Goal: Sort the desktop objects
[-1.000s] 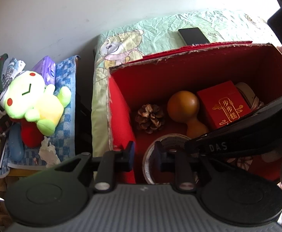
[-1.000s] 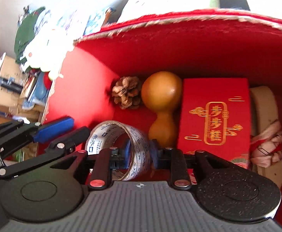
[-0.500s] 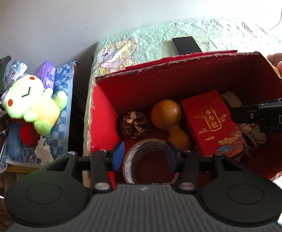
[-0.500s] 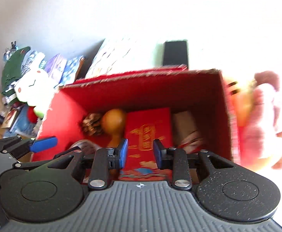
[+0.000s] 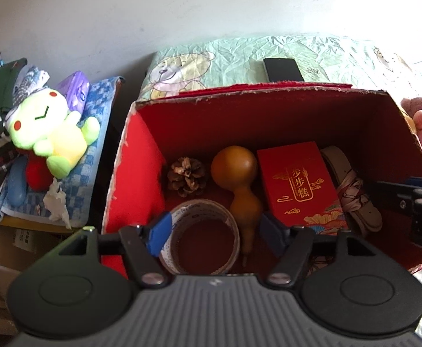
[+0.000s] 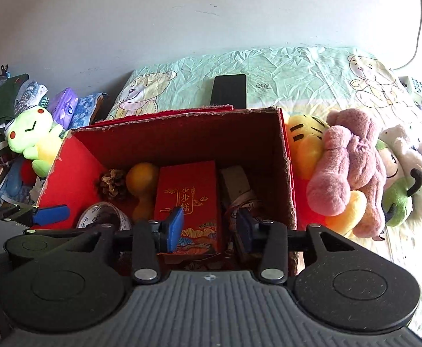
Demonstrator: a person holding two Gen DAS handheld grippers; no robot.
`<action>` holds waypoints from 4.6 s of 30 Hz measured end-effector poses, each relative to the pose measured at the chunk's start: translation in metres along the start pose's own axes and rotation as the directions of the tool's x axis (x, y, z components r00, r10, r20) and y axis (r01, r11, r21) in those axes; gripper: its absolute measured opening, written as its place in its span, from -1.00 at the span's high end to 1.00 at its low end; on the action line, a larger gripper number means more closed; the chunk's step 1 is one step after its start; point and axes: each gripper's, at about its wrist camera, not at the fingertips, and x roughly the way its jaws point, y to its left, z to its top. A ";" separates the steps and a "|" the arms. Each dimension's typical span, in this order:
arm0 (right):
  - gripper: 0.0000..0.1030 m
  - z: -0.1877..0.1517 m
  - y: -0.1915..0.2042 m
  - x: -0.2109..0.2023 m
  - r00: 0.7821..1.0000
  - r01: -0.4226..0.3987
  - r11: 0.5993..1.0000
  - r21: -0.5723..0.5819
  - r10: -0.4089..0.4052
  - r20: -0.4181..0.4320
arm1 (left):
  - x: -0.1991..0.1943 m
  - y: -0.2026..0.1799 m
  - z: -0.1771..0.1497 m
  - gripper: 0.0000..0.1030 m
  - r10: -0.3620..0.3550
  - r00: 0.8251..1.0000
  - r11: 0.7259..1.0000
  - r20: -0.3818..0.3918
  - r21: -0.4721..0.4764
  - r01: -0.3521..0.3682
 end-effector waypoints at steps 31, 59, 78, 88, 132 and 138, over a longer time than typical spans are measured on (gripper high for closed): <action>-0.58 0.004 0.002 -0.013 0.999 0.051 0.998 0.034 -0.051 0.018 | -0.027 0.009 0.003 -0.99 0.056 0.998 0.997 0.022 -0.058 -0.054; -0.39 -0.011 -0.017 -0.022 0.998 0.037 0.999 0.033 -0.038 0.041 | -0.029 -0.011 -0.011 -0.99 0.035 0.999 0.998 0.009 -0.059 -0.035; -0.33 -0.016 -0.008 -0.024 0.999 0.013 1.000 -0.010 -0.012 0.036 | -0.042 -0.003 -0.012 -0.99 0.035 0.999 0.996 0.010 -0.081 -0.034; -0.33 -0.014 -0.008 -0.018 0.999 0.046 0.999 -0.003 -0.046 0.020 | -0.036 -0.006 -0.013 -0.99 0.042 0.999 0.997 -0.004 -0.070 -0.042; -0.38 -0.005 0.005 -0.012 0.995 0.094 0.995 -0.024 -0.093 0.030 | -0.032 0.007 -0.010 -0.99 0.047 0.999 0.995 -0.002 -0.088 -0.047; -0.39 -0.005 0.008 -0.010 0.996 0.092 0.995 -0.028 -0.091 0.022 | -0.032 0.008 -0.010 -0.99 0.043 0.999 0.995 -0.002 -0.090 -0.043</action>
